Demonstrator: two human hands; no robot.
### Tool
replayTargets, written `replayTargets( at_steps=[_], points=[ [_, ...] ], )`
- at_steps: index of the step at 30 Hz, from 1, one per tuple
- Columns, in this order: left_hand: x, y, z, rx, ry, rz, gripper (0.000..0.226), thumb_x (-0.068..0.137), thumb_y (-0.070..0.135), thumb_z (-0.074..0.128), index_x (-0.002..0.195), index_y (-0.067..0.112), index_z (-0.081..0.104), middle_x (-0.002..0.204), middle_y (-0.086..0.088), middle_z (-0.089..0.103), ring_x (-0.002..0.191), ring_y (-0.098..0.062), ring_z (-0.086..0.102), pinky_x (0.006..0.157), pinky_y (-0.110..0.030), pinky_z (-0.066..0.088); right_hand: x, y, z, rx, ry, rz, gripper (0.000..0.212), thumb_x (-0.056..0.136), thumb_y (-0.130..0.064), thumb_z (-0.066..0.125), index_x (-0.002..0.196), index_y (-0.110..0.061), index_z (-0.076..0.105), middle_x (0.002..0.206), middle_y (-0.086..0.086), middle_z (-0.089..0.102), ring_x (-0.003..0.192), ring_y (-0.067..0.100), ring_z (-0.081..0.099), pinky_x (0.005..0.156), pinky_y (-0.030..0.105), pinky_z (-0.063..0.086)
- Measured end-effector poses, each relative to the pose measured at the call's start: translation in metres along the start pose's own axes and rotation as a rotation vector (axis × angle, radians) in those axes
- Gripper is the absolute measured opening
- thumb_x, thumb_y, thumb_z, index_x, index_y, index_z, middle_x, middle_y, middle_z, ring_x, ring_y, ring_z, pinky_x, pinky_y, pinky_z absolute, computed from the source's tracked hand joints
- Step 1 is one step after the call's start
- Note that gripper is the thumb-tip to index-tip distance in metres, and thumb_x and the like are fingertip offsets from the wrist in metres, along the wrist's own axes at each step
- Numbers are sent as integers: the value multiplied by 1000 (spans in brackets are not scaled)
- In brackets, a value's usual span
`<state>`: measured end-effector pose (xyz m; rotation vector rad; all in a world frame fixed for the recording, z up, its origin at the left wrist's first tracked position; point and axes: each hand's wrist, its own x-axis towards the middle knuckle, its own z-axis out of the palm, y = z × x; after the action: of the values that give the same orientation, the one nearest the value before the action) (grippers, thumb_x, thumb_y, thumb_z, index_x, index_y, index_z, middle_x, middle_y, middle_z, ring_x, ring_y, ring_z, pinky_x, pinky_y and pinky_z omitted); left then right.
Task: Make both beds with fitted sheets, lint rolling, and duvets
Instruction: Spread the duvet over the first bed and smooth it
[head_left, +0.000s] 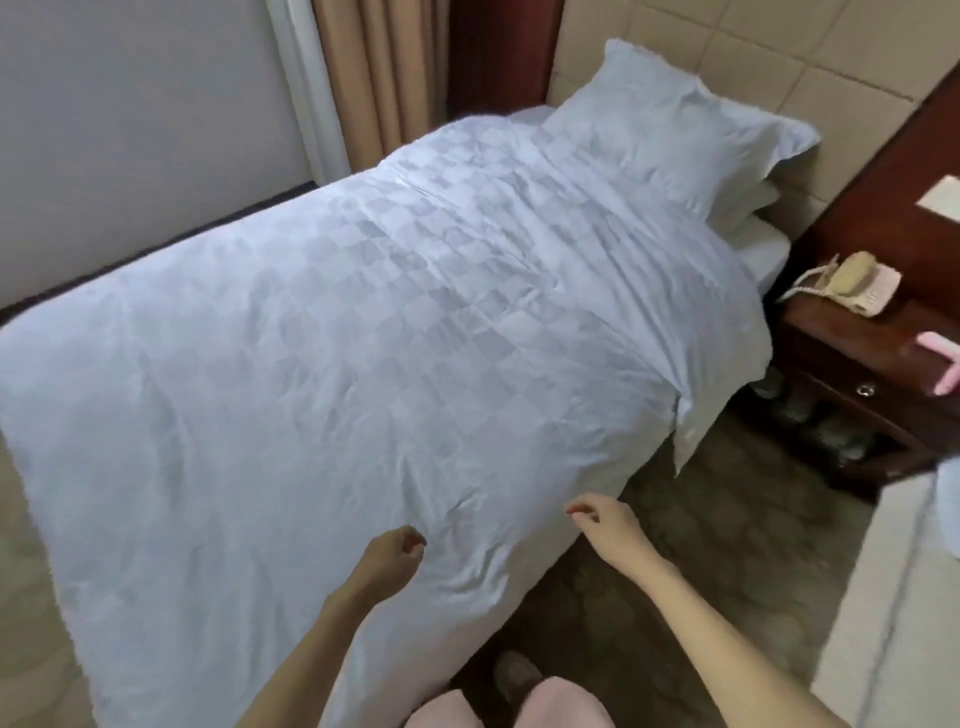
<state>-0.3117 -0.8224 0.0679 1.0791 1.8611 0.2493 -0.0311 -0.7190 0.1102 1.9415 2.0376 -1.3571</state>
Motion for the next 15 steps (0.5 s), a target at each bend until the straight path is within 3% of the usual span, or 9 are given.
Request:
replayTargets(
  at_steps=[4, 10, 13, 15],
  points=[
    [8, 28, -4, 61, -136, 57, 12, 93, 17, 50, 91, 19, 61, 94, 2, 64, 84, -15, 62, 73, -20, 46, -34, 21, -4, 105, 116, 98, 21, 97, -20, 49, 110, -22, 65, 112, -4, 64, 97, 7, 55, 78, 17, 41],
    [34, 55, 33, 318, -323, 26, 17, 84, 7, 48, 68, 13, 48, 76, -6, 54, 68, -18, 50, 65, -27, 40, -94, 85, -3, 228, 274, 326, 19, 94, -13, 52, 104, -15, 69, 107, -1, 67, 103, 16, 60, 86, 22, 44],
    [38, 80, 73, 373, -387, 30, 14, 85, 4, 53, 71, 8, 54, 73, -8, 55, 65, -19, 53, 60, -28, 46, -125, 126, 9, 331, 302, 468, 20, 95, -12, 51, 104, -13, 68, 108, 2, 67, 104, 17, 60, 90, 26, 47],
    [37, 100, 105, 415, -467, 46, 12, 88, 6, 54, 77, 9, 57, 76, -7, 56, 62, -14, 52, 53, -20, 44, -143, 152, 18, 389, 304, 542, 20, 96, -14, 49, 106, -14, 67, 110, 2, 66, 103, 15, 59, 87, 24, 47]
  ],
)
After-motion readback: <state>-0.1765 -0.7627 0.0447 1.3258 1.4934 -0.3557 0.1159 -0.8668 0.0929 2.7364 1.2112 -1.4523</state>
